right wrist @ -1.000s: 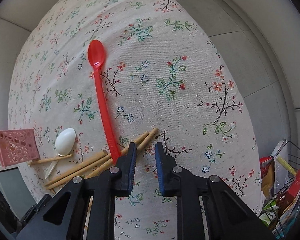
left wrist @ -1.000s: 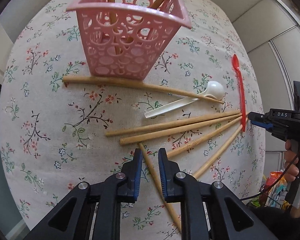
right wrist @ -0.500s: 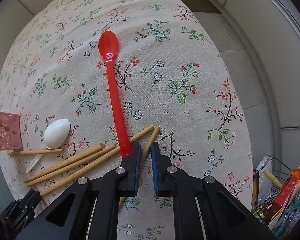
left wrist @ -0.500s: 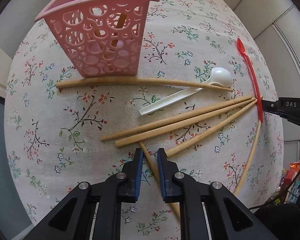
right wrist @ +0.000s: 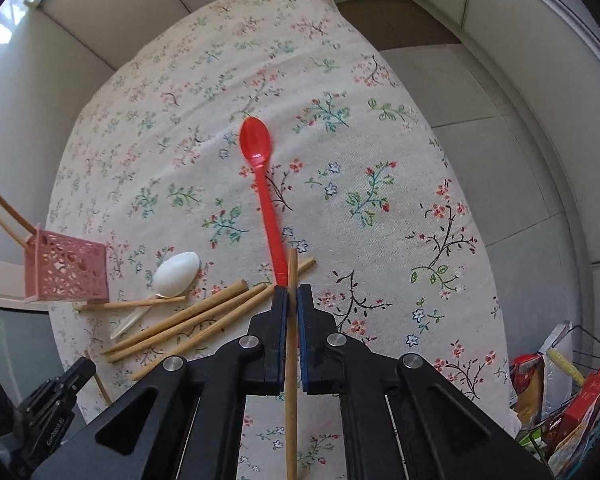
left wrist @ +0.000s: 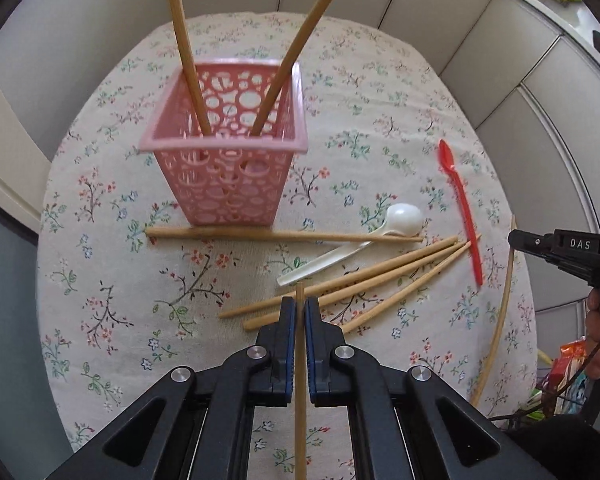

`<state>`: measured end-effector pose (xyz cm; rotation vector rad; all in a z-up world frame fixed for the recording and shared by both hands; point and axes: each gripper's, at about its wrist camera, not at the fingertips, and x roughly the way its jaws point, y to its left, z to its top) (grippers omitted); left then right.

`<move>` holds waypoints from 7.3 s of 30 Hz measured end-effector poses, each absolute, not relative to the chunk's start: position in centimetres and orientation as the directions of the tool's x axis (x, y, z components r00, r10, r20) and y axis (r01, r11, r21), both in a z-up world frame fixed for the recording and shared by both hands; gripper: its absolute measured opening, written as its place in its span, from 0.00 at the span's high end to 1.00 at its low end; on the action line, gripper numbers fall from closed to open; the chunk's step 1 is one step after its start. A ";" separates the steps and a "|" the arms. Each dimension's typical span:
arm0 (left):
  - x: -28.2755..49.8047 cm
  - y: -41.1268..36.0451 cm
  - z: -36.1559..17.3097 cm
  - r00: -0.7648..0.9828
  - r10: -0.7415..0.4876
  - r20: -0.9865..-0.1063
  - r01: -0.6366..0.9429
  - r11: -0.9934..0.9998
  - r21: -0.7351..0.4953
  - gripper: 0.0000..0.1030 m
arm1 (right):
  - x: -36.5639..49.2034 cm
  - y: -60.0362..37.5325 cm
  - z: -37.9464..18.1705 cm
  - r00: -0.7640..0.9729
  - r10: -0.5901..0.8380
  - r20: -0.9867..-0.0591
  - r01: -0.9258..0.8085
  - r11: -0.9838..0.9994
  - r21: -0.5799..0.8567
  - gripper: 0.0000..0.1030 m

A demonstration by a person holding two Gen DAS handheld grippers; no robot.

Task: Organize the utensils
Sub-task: 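Lift both held chopsticks and carry them over the pink basket, then open the left gripper to drop its chopstick into the pink basket, then open the right gripper to drop its chopstick into the pink basket, then lower the left gripper onto a wooden chopstick beside the white spoon and close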

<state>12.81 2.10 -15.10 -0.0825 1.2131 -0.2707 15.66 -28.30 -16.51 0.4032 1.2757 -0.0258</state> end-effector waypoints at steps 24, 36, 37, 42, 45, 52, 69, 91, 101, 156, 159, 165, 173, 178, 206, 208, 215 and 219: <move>8.4 4.3 0.3 0.797 -0.225 -0.560 0.169 0.974 -0.151 0.96 | 11.2 -20.1 -2.2 0.689 0.189 -0.700 -0.046 0.975 0.217 0.95; 7.4 6.4 6.1 0.944 -0.126 -0.305 0.074 0.981 -0.178 0.96 | 11.3 -18.0 1.3 0.746 0.240 -0.621 -0.106 0.964 0.245 0.95; 7.6 6.5 6.1 0.946 -0.122 -0.300 0.068 0.980 -0.184 0.96 | 11.3 -17.9 1.4 0.746 0.242 -0.620 -0.108 0.963 0.246 0.95; 9.9 6.8 5.1 0.937 -0.089 -0.339 0.036 0.986 -0.161 0.96 | 11.5 -17.5 1.5 0.744 0.252 -0.619 -0.116 0.961 0.252 0.95; 12.0 6.8 3.3 0.914 -0.080 -0.397 0.018 0.988 -0.156 0.96 | 11.6 -17.4 1.5 0.743 0.255 -0.619 -0.115 0.960 0.256 0.95; 16.1 7.2 -1.0 0.846 -0.096 -0.524 -0.010 0.981 -0.195 0.96 | 11.9 -17.2 1.3 0.739 0.259 -0.622 -0.117 0.959 0.259 0.96; 16.0 8.8 -3.1 0.790 -0.124 -0.601 -0.028 0.971 -0.237 0.40 | 12.0 -15.6 3.5 0.773 0.297 -0.561 -0.147 0.944 0.296 0.95; 14.8 9.8 -7.0 0.645 -0.117 -0.755 -0.009 0.987 -0.161 0.33 | 16.9 -7.5 1.1 0.811 0.322 -0.488 -0.227 0.943 0.245 0.95; 14.8 10.2 -7.9 0.621 -0.096 -0.778 -0.023 0.990 -0.140 0.30 | 18.9 -7.3 -1.8 0.772 0.325 -0.546 -0.227 0.944 0.240 0.95; 14.1 -7.6 -17.5 0.402 -0.138 -0.905 0.562 0.818 0.124 0.62 | 15.3 -27.2 -12.6 0.338 0.244 -0.909 0.154 0.939 0.309 0.34; 14.7 -9.2 -18.7 0.396 -0.106 -0.912 0.601 0.781 0.170 0.67 | 15.0 -28.5 -12.8 0.340 0.239 -0.909 0.165 0.937 0.308 0.34; 16.3 -10.0 -20.3 0.353 -0.082 -0.932 0.598 0.786 0.158 0.67 | 14.6 -31.1 -13.0 0.346 0.233 -0.909 0.206 0.926 0.316 0.34; 16.4 -10.1 -21.0 0.280 -0.084 -0.956 0.559 0.824 0.091 0.89 | 14.7 -31.9 -13.5 0.336 0.235 -0.912 0.217 0.923 0.317 0.34; 16.2 -10.2 -21.0 0.211 -0.127 -0.969 0.540 0.842 0.007 0.92 | 14.7 -31.6 -13.4 0.336 0.237 -0.911 0.206 0.926 0.317 0.34; 17.2 -8.6 -18.1 0.210 -0.290 -0.934 0.421 0.889 -0.181 0.91 | 14.8 -31.4 -13.7 0.328 0.232 -0.916 0.206 0.929 0.309 0.34; 17.5 -8.4 -18.7 0.204 -0.266 -0.942 0.415 0.895 -0.163 0.91 | 14.8 -31.4 -13.8 0.328 0.232 -0.916 0.206 0.928 0.309 0.34; 18.5 -9.3 -20.3 0.176 -0.238 -0.955 0.418 0.896 -0.146 0.91 | 14.9 -31.0 -14.2 0.314 0.236 -0.920 0.205 0.929 0.308 0.34; 18.8 -10.1 -21.0 0.161 -0.221 -0.962 0.423 0.896 -0.135 0.91 | 15.1 -30.7 -14.7 0.295 0.255 -0.921 0.205 0.924 0.321 0.34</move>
